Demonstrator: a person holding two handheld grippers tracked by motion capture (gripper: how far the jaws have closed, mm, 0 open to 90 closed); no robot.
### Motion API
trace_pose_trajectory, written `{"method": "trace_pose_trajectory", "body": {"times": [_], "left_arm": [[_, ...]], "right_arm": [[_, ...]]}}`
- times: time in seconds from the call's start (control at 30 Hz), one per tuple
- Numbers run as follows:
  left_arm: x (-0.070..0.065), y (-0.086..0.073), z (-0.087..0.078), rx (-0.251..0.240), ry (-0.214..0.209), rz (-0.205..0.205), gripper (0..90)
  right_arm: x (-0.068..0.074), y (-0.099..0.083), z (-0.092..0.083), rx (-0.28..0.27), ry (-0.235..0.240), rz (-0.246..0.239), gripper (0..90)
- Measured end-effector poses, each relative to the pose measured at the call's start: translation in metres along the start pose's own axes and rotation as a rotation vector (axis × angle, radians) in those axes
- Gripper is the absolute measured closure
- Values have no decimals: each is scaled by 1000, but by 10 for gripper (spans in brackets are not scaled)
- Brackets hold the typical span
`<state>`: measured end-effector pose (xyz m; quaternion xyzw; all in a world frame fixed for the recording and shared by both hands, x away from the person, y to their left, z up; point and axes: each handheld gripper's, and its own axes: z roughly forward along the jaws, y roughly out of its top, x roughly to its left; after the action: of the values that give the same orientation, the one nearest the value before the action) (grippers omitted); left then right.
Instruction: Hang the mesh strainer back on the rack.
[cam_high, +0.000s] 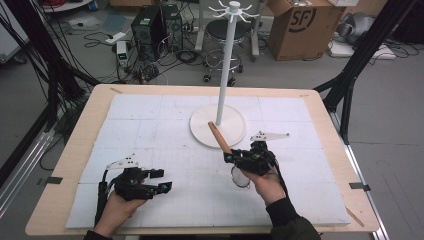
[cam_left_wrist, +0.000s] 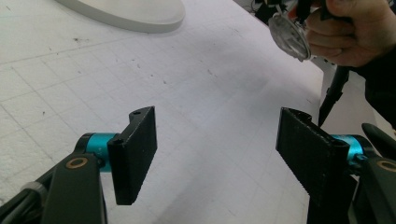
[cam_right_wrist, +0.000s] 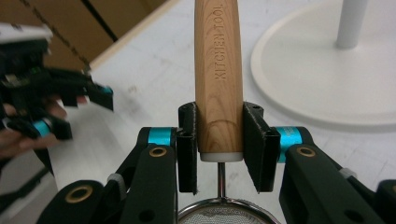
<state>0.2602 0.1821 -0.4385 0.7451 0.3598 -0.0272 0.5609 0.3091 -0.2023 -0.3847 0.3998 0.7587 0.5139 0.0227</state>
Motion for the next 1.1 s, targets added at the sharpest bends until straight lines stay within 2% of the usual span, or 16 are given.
{"method": "trace_pose_trajectory", "body": {"times": [0.37,0.7,0.9,1.1], "left_arm": [[0,0,-1,-3,-2,-1,297],[-1,0,0,-3,-7,0,297],[-1,0,-2,-8,-9,3,297],[-1,0,-1,-10,-12,-1,297]], "right_arm": [[1,12,-6,-126,32,32,690],[4,38,-18,-263,37,13,690],[5,50,-24,-309,37,19,690],[5,53,-26,-371,49,29,690]]}}
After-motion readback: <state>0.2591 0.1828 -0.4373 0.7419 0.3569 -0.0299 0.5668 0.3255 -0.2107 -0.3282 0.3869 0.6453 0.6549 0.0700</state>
